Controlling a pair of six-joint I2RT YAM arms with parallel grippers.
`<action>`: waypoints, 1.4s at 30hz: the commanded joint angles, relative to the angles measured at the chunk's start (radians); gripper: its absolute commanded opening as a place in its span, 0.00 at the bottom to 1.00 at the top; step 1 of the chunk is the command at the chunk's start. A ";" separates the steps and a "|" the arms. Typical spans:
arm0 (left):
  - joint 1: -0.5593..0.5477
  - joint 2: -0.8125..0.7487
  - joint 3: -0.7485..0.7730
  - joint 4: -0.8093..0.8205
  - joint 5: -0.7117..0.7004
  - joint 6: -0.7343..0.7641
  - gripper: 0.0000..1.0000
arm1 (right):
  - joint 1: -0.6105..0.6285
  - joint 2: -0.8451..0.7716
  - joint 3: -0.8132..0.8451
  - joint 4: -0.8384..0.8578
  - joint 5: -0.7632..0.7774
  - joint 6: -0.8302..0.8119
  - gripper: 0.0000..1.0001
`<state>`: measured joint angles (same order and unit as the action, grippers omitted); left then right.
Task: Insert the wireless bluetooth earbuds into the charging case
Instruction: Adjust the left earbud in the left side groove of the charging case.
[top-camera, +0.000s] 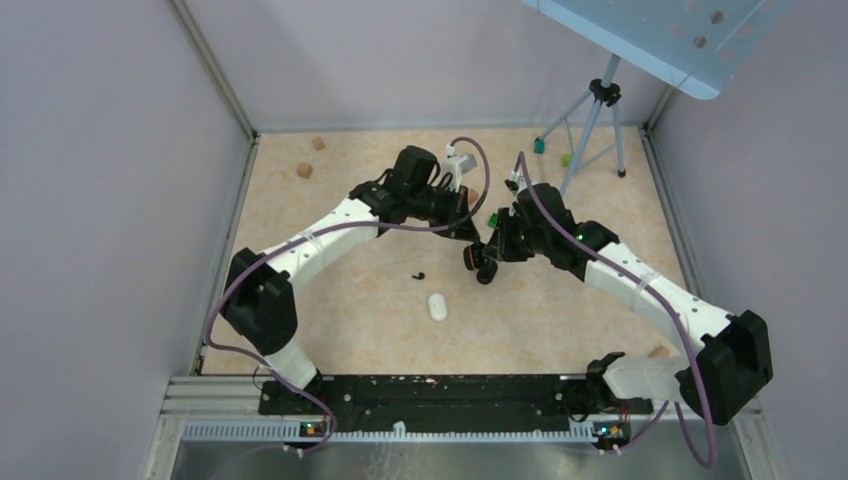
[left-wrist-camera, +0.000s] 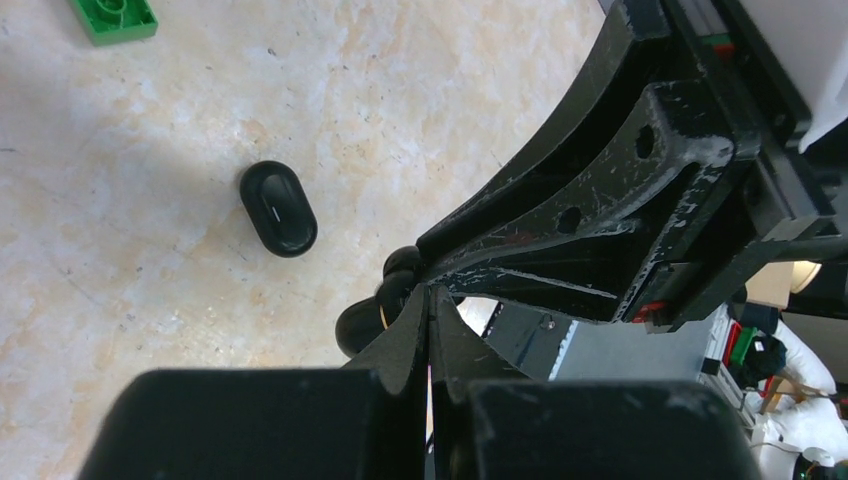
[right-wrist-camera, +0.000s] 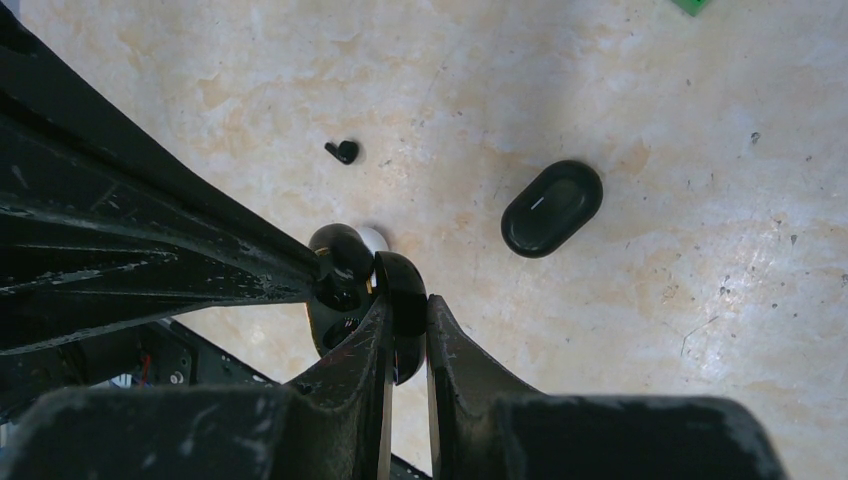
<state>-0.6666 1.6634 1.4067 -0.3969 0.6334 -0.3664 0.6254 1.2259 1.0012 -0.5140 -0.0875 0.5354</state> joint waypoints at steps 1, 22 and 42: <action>-0.009 0.007 0.037 -0.015 0.030 0.019 0.00 | 0.007 0.001 0.018 0.029 -0.001 0.007 0.00; 0.066 -0.128 -0.036 0.017 -0.027 -0.079 0.02 | 0.007 -0.039 -0.034 0.123 -0.095 -0.025 0.00; 0.093 -0.360 -0.528 0.490 0.070 -0.405 0.97 | 0.007 -0.003 -0.035 0.124 -0.095 0.033 0.00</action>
<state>-0.5236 1.3285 0.8825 -0.1104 0.7273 -0.6960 0.6254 1.2144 0.9146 -0.4393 -0.1715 0.5465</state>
